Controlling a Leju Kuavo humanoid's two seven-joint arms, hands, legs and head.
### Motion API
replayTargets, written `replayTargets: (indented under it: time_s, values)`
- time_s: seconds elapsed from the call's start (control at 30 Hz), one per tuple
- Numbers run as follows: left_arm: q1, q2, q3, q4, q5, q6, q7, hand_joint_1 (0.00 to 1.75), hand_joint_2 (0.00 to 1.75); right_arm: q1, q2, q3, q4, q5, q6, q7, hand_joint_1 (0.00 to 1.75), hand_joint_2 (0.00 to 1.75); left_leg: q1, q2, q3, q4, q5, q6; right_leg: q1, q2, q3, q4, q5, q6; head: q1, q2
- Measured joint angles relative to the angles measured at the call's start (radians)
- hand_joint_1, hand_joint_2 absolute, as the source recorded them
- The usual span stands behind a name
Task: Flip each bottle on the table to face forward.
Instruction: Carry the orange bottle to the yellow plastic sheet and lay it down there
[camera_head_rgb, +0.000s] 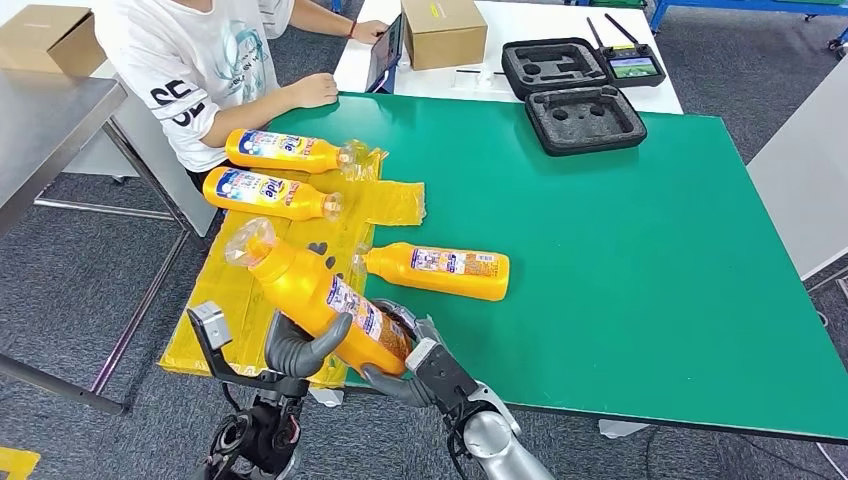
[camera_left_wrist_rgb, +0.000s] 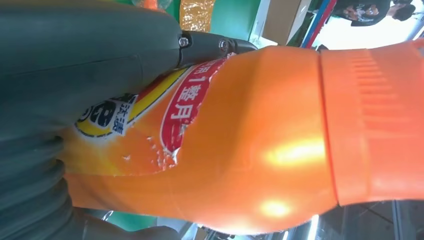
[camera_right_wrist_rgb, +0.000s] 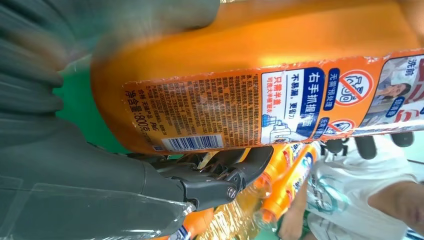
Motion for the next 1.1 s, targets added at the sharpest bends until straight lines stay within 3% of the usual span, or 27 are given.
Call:
replayTargets:
  time_s: [0.07, 0.1, 0.4, 0.43, 0.53, 0.57, 0.67, 0.8, 0.93, 1.1]
  values:
    - [0.008, 0.002, 0.002, -0.003, 0.0, 0.0, -0.002, 1.59, 1.75, -0.002, 0.002, 0.0, 0.006, 0.002, 0.0, 0.007, 1.75, 1.75, 0.0, 0.0, 0.0, 0.0, 0.0, 0.0, 0.0, 0.0, 0.0, 0.0, 0.0, 0.0, 0.0, 0.0]
    - [0.011, 0.003, 0.003, -0.004, 0.0, 0.0, -0.003, 1.71, 1.75, -0.003, 0.003, 0.0, 0.008, 0.003, 0.001, 0.009, 1.75, 1.75, 0.0, 0.0, 0.0, 0.0, 0.0, 0.0, 0.0, 0.0, 0.0, 0.0, 0.0, 0.0, 0.0, 0.0]
    - [0.014, 0.005, 0.005, -0.014, -0.045, 0.021, -0.006, 1.75, 1.75, -0.005, 0.007, 0.0, 0.018, 0.008, 0.008, 0.01, 1.75, 1.75, 0.0, 0.0, 0.0, 0.0, 0.0, 0.0, 0.0, 0.0, 0.0, 0.0, 0.0, 0.0, 0.0, 0.0]
    - [0.014, 0.005, 0.005, -0.015, -0.049, 0.024, -0.006, 1.75, 1.75, -0.005, 0.008, 0.001, 0.019, 0.009, 0.009, 0.011, 1.61, 1.75, 0.0, 0.0, 0.0, 0.0, 0.0, 0.0, 0.0, 0.0, 0.0, 0.0, 0.0, 0.0, 0.0, 0.0]
    - [0.012, 0.006, 0.005, -0.018, -0.067, 0.038, -0.009, 1.75, 1.75, -0.005, 0.009, 0.002, 0.019, 0.013, 0.008, 0.01, 0.31, 1.75, 0.0, 0.0, 0.0, 0.0, 0.0, 0.0, 0.0, 0.0, 0.0, 0.0, 0.0, 0.0, 0.0, 0.0]
    - [0.012, 0.006, 0.005, -0.018, -0.081, 0.05, -0.012, 1.75, 1.75, -0.005, 0.009, 0.003, 0.019, 0.018, 0.005, 0.011, 0.0, 1.75, 0.0, 0.0, 0.0, 0.0, 0.0, 0.0, 0.0, 0.0, 0.0, 0.0, 0.0, 0.0, 0.0, 0.0]
    - [0.008, 0.006, 0.005, -0.021, -0.137, 0.1, -0.03, 1.75, 1.75, -0.005, 0.01, 0.006, 0.019, 0.029, -0.012, 0.016, 0.0, 1.75, 0.0, 0.0, 0.0, 0.0, 0.0, 0.0, 0.0, 0.0, 0.0, 0.0, 0.0, 0.0, 0.0, 0.0]
    - [-0.001, 0.006, 0.007, -0.027, -0.166, 0.134, -0.042, 1.75, 1.75, -0.005, 0.009, 0.006, 0.019, 0.027, -0.024, 0.019, 0.0, 0.0, 0.0, 0.0, 0.0, 0.0, 0.0, 0.0, 0.0, 0.0, 0.0, 0.0, 0.0, 0.0, 0.0, 0.0]
    - [-0.013, 0.006, 0.025, -0.027, -0.237, 0.234, -0.067, 1.75, 1.75, 0.0, 0.009, 0.005, 0.001, -0.015, -0.052, -0.009, 0.0, 0.0, 0.0, 0.0, 0.0, 0.0, 0.0, 0.0, 0.0, 0.0, 0.0, 0.0, 0.0, 0.0, 0.0, 0.0]
    - [-0.054, 0.012, 0.083, -0.025, -0.444, 0.421, -0.112, 1.75, 1.75, 0.015, 0.001, 0.004, -0.108, -0.141, -0.07, -0.088, 0.0, 0.0, 0.0, 0.0, 0.0, 0.0, 0.0, 0.0, 0.0, 0.0, 0.0, 0.0, 0.0, 0.0, 0.0, 0.0]
